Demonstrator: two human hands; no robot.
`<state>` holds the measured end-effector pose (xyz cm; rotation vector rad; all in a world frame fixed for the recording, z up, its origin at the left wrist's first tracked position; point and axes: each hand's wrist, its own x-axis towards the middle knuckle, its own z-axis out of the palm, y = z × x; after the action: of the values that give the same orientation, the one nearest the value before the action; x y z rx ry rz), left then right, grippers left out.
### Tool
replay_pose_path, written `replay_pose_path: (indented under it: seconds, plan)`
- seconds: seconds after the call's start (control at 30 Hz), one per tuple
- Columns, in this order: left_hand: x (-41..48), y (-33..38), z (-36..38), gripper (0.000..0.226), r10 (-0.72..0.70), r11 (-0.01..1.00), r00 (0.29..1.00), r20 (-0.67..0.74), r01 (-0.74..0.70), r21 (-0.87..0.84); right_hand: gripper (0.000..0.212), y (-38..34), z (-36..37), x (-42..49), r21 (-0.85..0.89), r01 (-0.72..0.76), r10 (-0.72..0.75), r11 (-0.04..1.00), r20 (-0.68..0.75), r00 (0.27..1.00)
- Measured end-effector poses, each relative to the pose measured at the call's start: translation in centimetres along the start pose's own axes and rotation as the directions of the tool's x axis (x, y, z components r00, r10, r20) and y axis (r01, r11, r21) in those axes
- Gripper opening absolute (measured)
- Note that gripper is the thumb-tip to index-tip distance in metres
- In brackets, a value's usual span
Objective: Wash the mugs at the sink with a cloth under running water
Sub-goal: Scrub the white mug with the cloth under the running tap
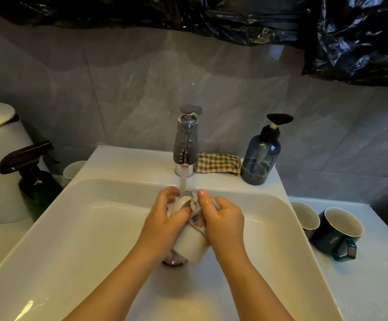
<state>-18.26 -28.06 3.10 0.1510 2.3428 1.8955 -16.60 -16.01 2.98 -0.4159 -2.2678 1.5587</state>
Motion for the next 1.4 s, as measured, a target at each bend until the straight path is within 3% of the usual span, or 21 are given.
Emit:
replay_pose_path:
  seconds: [0.07,0.1,0.17,0.23,0.27,0.37,0.43,0.5,0.6,0.67,0.77,0.83,0.9,0.97,1.07,1.13,1.2,1.23,1.3,1.33,1.4]
  plan:
    - [-0.1,-0.5,0.8,0.057,-0.074,0.971,0.979,0.188,0.114,-0.209,0.045,0.1,0.3,-0.4,0.06,-0.016,0.016,0.998,-0.005,1.0]
    - [-0.2,-0.7,1.0,0.053,-0.058,0.966,0.977,0.207,0.107,-0.236,0.042,0.2,0.5,-0.5,0.107,-0.02,0.023,0.994,-0.032,0.999]
    - [0.1,-1.1,1.1,0.042,-0.02,0.95,0.99,0.138,0.062,-0.306,0.027,0.2,1.1,-0.6,0.217,-0.029,0.04,0.976,-0.047,0.998]
    - [0.5,-1.4,1.0,0.034,-0.008,0.93,1.0,0.03,0.019,-0.366,0.016,0.1,2.1,-1.0,0.277,-0.037,0.026,0.96,0.044,0.999]
    - [0.8,-1.5,0.9,0.028,-0.007,0.933,1.0,-0.029,-0.004,-0.36,0.016,0.2,2.7,-1.5,0.251,-0.047,0.019,0.967,0.113,0.993]
    - [1.5,-2.0,0.2,0.019,-0.018,0.965,0.976,-0.215,-0.039,-0.259,0.044,0.7,4.7,-3.4,-0.083,0.054,-0.029,0.995,0.284,0.958]
    - [1.3,-2.4,-0.3,0.016,-0.005,0.987,0.975,-0.224,-0.031,-0.157,0.043,0.7,5.3,-3.7,-0.156,0.042,0.005,0.987,0.291,0.957]
    - [0.4,-2.0,-0.1,0.016,-0.009,0.997,0.987,-0.159,-0.002,-0.073,0.044,0.5,4.9,-2.7,-0.018,-0.034,0.037,0.999,0.178,0.983]
    - [-0.7,-1.2,1.2,0.028,0.029,0.997,0.996,-0.083,-0.023,0.075,0.047,0.5,3.6,-1.0,0.279,-0.277,0.265,0.919,0.079,0.961]
    - [-0.6,-1.1,1.7,0.029,0.017,1.0,0.998,-0.064,-0.015,0.022,0.041,0.6,3.1,-1.6,0.184,-0.233,0.22,0.955,0.085,0.972]
    - [0.2,-1.2,1.3,0.024,-0.062,0.984,0.994,-0.094,0.045,-0.175,0.052,0.9,4.1,-3.5,-0.072,-0.002,0.01,0.997,0.114,0.993]
    - [0.2,-1.3,0.8,0.009,-0.062,0.988,0.992,-0.107,0.046,-0.146,0.054,0.7,4.4,-3.2,0.039,-0.042,0.037,0.998,0.128,0.991]
    - [-0.2,-1.3,0.6,0.015,-0.036,0.995,0.993,-0.111,0.025,-0.101,0.043,0.3,3.9,-1.8,0.292,-0.236,0.194,0.927,0.163,0.967]
    - [-0.3,-1.1,0.6,0.02,-0.025,0.998,0.993,-0.115,0.018,-0.056,0.05,0.8,3.9,-1.3,0.348,-0.343,0.293,0.873,0.188,0.937]
    - [-0.1,-1.1,0.7,0.016,-0.045,0.996,0.99,-0.131,0.034,-0.083,0.053,0.9,4.7,-2.9,-0.033,-0.135,0.139,0.99,0.154,0.978]
    - [-0.1,-1.0,0.6,0.017,-0.047,0.995,0.992,-0.116,0.037,-0.088,0.046,0.4,4.8,-3.7,-0.081,-0.025,0.037,0.996,0.144,0.989]
    - [-0.3,-1.2,0.5,0.013,-0.033,0.997,0.994,-0.099,0.027,-0.07,0.041,0.5,4.4,-2.7,0.194,-0.176,0.155,0.965,0.12,0.981]
    - [-0.4,-1.3,0.5,0.011,-0.036,0.996,0.995,-0.095,0.029,-0.08,0.038,0.5,4.0,-1.9,0.341,-0.301,0.257,0.891,0.168,0.952]
    - [-0.5,-1.2,0.8,0.013,-0.058,0.99,0.995,-0.086,0.047,-0.132,0.064,1.5,3.6,-1.2,0.452,-0.467,0.399,0.76,0.241,0.884]
    - [-0.2,-1.4,1.0,0.028,-0.051,0.987,0.994,-0.1,0.035,-0.158,0.064,1.7,3.5,-1.5,0.386,-0.451,0.389,0.805,0.231,0.892]
    - [0.2,-1.6,1.2,0.049,-0.033,0.979,0.99,-0.136,0.005,-0.203,0.044,1.6,3.9,-2.7,0.124,-0.213,0.198,0.969,0.122,0.973]
